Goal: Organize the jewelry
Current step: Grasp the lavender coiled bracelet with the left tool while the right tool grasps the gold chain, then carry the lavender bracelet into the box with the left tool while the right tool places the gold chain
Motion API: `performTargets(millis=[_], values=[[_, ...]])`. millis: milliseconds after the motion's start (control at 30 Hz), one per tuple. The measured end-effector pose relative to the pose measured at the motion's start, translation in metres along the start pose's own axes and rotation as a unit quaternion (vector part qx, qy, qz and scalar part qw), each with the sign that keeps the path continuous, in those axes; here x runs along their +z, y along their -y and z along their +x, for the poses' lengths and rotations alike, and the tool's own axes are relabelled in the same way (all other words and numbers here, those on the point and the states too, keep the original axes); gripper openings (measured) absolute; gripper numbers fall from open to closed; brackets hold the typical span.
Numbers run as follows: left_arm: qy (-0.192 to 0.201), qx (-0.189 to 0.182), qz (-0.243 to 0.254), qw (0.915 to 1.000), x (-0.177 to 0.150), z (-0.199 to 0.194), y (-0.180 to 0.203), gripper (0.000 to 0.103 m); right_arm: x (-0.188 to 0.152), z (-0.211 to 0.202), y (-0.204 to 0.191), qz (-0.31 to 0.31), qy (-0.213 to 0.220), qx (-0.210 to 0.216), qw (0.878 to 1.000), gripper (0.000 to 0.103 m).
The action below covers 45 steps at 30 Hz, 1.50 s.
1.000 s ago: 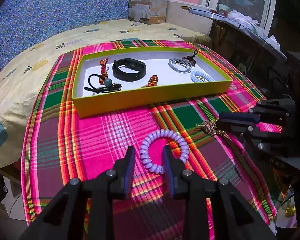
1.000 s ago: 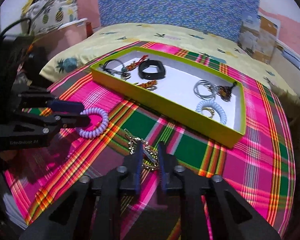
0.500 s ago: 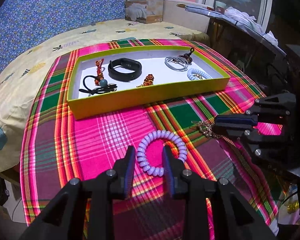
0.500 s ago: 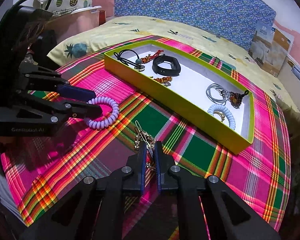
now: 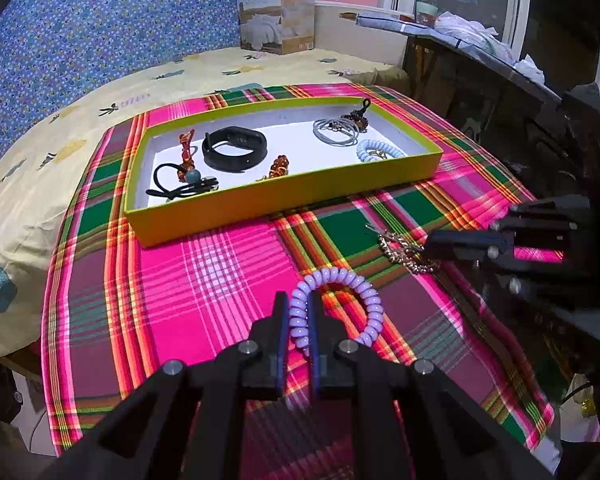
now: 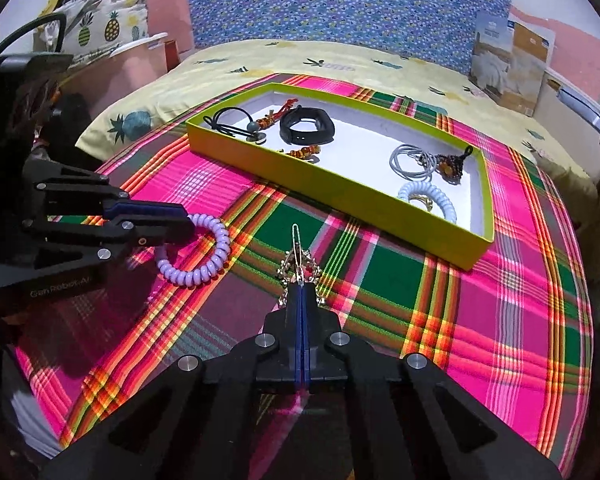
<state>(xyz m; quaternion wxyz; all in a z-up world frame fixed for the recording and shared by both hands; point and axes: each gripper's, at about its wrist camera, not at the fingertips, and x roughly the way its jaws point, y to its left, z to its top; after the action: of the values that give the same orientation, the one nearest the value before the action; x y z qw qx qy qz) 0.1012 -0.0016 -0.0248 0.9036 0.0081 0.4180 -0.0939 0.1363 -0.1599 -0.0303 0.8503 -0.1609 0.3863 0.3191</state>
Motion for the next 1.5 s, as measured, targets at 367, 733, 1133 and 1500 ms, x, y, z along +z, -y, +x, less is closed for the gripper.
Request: performTargets(millis=[367,733,1133,1500], values=[[-0.003,0.005,-0.015,0.9999,-0.005,-0.004,-0.011,0.01,0.02,0.015,-0.006,-0.036,-0.01,0.024,0.999,0.016],[-0.005,0.001,-0.017,0.9998,-0.007,-0.003,-0.014,0.01,0.011,0.019,-0.013,-0.078,-0.037,0.013,0.996,0.034],[-0.007,-0.002,-0.012,0.9999,-0.007,-0.002,-0.011,0.01,0.004,0.018,0.0,-0.026,-0.038,0.024,0.999,0.034],[0.002,-0.005,-0.022,0.9998,-0.006,-0.008,-0.011,0.01,-0.004,0.009,-0.004,0.004,-0.029,0.01,1.0,0.027]])
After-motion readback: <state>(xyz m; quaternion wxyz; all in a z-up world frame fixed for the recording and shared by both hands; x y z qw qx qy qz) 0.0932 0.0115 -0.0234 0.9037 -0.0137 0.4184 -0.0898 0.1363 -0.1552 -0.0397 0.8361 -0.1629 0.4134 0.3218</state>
